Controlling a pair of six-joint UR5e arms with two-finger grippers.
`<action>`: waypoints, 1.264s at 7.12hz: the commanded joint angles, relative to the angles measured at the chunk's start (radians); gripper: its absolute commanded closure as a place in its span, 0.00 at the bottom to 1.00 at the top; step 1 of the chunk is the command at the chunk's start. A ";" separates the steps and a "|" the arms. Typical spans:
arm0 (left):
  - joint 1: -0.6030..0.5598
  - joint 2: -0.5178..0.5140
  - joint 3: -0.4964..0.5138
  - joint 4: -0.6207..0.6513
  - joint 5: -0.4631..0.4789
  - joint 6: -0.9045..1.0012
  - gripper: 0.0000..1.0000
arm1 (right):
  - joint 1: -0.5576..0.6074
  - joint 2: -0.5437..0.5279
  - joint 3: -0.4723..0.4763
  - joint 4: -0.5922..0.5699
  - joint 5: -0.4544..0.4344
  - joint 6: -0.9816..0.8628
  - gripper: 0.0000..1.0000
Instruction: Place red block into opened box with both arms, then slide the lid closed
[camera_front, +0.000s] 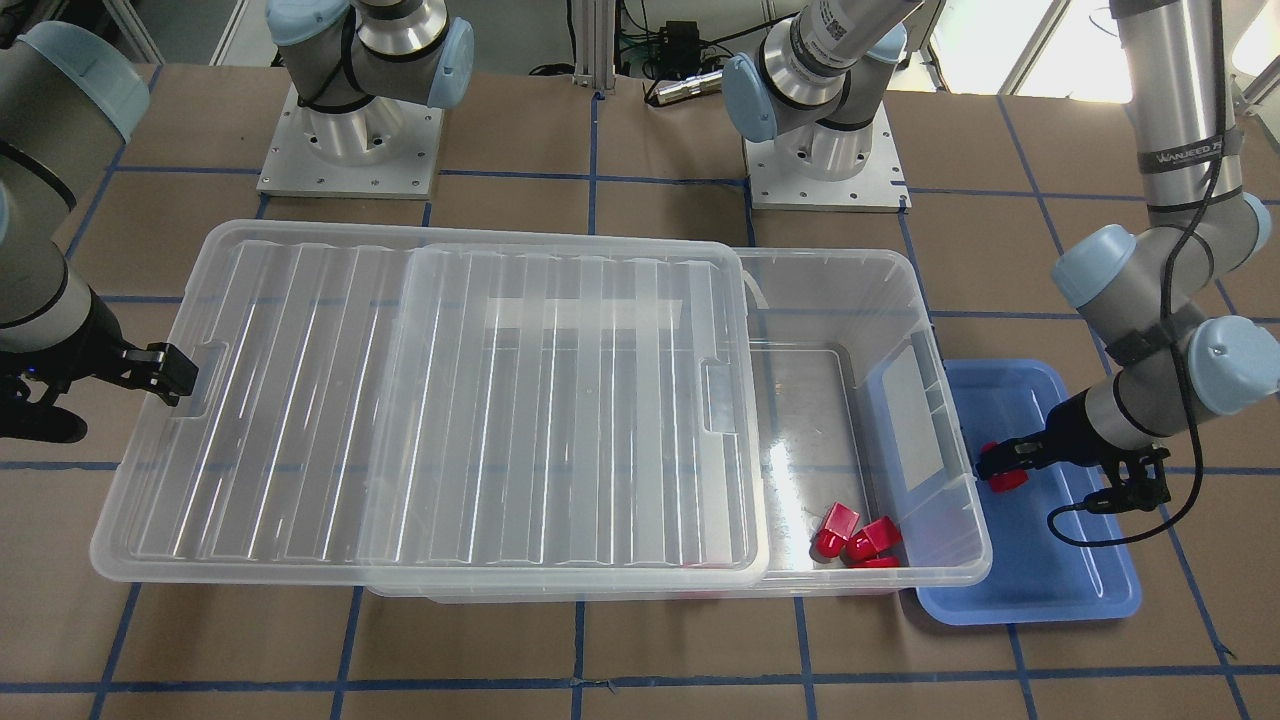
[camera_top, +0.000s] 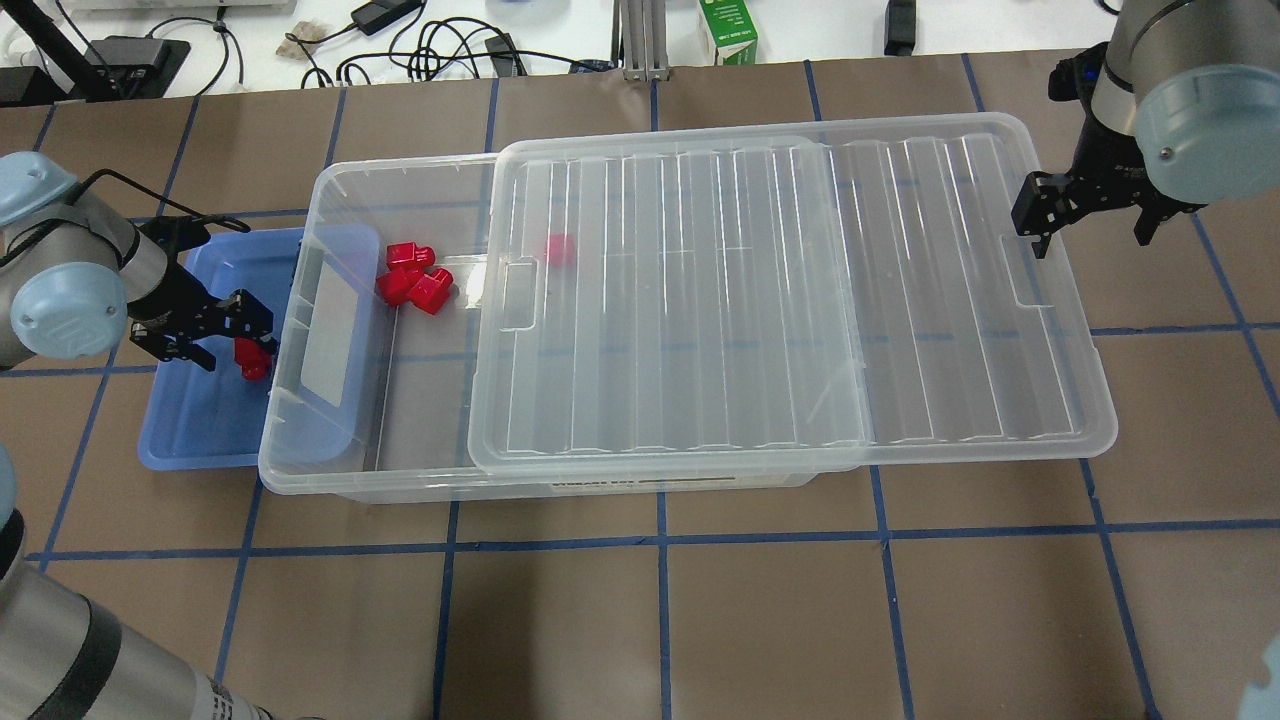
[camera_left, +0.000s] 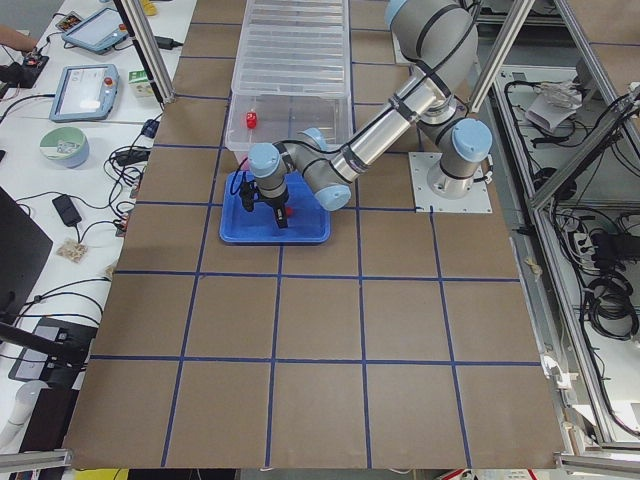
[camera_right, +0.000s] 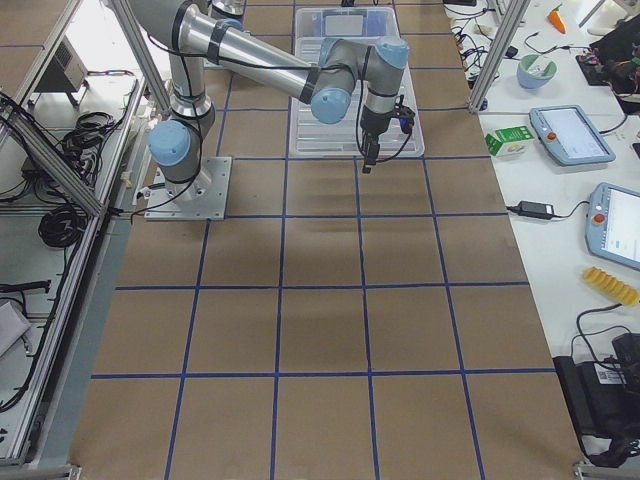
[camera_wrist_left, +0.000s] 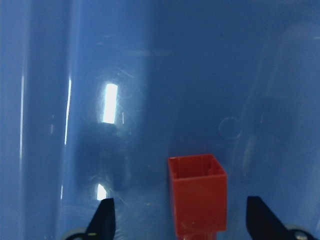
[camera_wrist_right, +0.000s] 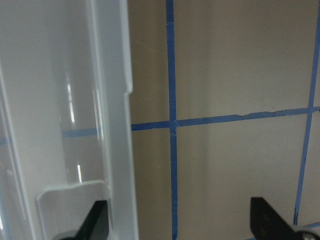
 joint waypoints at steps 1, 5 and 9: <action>-0.002 0.006 0.008 0.002 0.002 -0.004 0.95 | 0.002 -0.006 -0.014 0.000 0.013 -0.004 0.00; -0.013 0.118 0.125 -0.225 0.007 0.010 1.00 | 0.104 -0.170 -0.166 0.223 0.200 0.057 0.00; -0.303 0.262 0.255 -0.490 0.013 -0.092 1.00 | 0.235 -0.204 -0.157 0.223 0.207 0.177 0.00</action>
